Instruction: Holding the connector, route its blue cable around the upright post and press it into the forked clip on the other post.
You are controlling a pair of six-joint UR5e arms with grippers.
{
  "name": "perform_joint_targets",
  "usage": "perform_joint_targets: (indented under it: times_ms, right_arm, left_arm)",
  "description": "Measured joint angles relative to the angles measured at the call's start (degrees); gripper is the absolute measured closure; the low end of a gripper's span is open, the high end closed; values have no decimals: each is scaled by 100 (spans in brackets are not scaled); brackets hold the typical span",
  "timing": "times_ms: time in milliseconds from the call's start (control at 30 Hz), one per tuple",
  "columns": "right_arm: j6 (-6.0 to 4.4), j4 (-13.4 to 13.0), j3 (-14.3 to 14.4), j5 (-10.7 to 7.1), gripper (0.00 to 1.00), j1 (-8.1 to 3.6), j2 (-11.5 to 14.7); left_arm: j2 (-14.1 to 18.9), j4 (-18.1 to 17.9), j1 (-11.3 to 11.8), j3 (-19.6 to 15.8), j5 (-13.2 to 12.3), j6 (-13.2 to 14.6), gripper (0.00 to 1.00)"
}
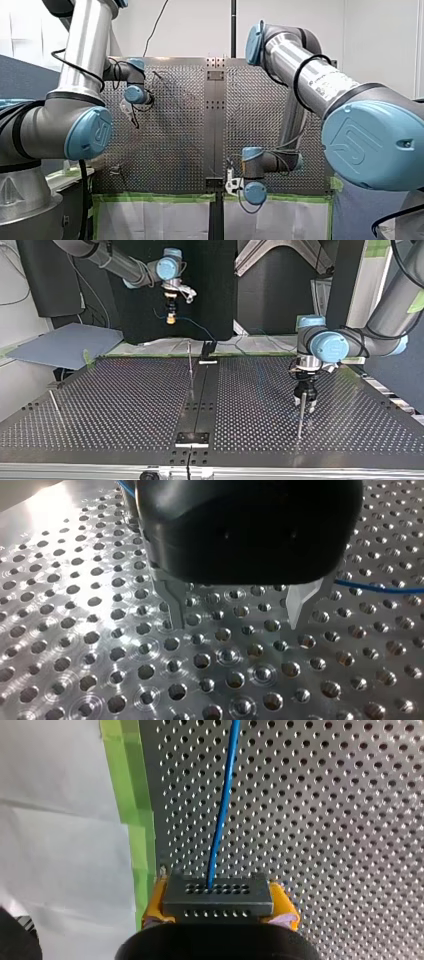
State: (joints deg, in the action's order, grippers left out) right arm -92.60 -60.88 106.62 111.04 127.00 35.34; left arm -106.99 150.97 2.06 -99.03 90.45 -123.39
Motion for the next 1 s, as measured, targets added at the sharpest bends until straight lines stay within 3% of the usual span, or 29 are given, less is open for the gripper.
perform_joint_targets:
  times_ms: [200,467,833,1000]
  right_arm:
    - [-13,-209,291,0,100,-56,43]
    - [-30,-125,388,-65,100,-178,370]
    - [-66,-148,392,-444,100,-308,444]
    - [-67,-152,394,-547,100,-335,445]
  left_arm:
    - [0,15,3,0,2,9,0]
    - [0,28,3,0,3,25,0]
    - [0,58,5,0,14,29,0]
    - [2,188,4,0,134,113,0]
